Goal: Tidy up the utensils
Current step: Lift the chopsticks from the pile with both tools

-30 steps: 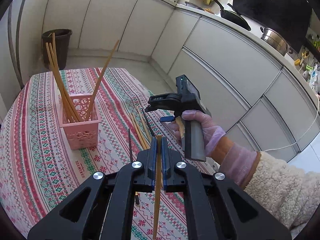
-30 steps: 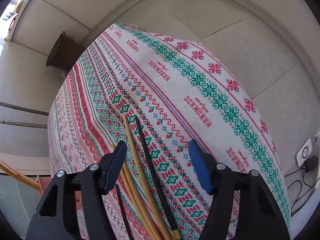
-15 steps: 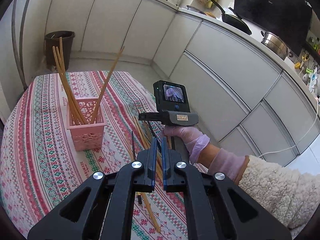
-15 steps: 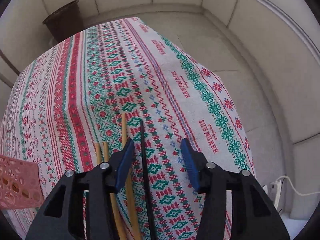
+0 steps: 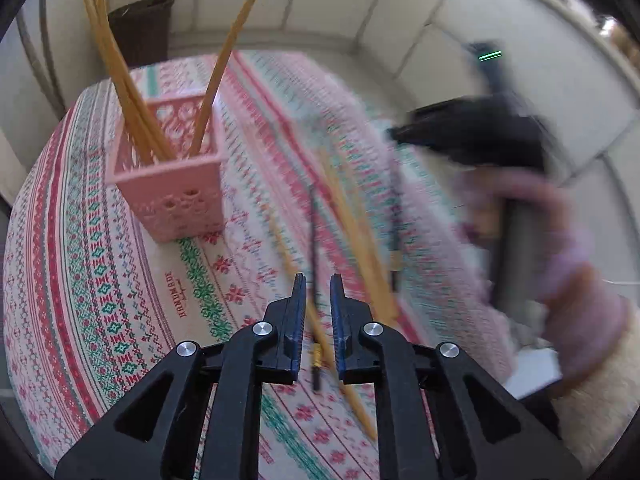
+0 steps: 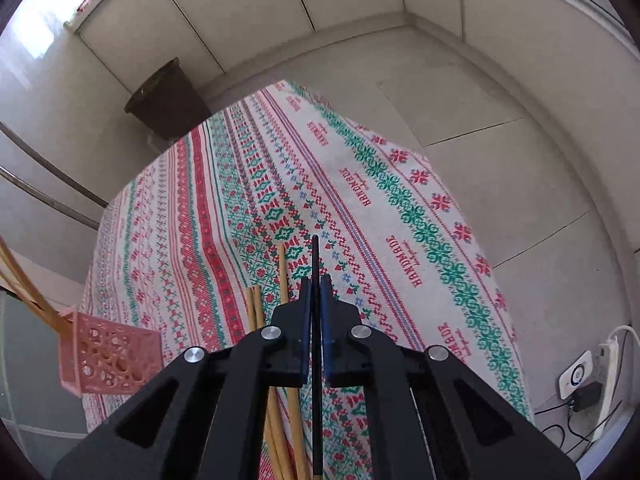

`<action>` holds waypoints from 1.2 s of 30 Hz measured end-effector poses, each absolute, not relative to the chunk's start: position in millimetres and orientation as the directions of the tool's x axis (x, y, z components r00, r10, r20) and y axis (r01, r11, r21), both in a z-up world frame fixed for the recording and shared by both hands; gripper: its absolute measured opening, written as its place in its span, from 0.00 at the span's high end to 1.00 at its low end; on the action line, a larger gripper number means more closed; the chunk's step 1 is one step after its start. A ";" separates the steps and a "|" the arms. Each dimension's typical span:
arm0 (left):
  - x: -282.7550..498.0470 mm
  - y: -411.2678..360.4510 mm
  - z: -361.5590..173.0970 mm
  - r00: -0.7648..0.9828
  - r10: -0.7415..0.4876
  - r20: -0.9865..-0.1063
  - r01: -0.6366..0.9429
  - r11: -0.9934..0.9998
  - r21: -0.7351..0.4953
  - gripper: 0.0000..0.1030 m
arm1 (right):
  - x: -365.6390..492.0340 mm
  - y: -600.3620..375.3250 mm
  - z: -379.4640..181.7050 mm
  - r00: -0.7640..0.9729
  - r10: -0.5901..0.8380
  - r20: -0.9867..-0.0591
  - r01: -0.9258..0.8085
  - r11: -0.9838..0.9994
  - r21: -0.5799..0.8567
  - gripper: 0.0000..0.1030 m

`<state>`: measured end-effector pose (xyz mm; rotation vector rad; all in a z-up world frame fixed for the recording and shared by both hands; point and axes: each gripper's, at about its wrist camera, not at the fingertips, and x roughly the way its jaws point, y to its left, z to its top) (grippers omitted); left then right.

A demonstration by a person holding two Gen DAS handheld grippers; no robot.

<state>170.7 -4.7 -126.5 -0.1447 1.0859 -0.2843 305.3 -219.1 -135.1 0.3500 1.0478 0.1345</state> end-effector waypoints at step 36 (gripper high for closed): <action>253.9 -57.8 -186.2 0.367 -0.167 -0.915 -0.007 0.983 -0.182 0.65 | 242.8 -311.5 -36.5 0.645 0.446 -0.621 0.000 0.813 0.583 0.95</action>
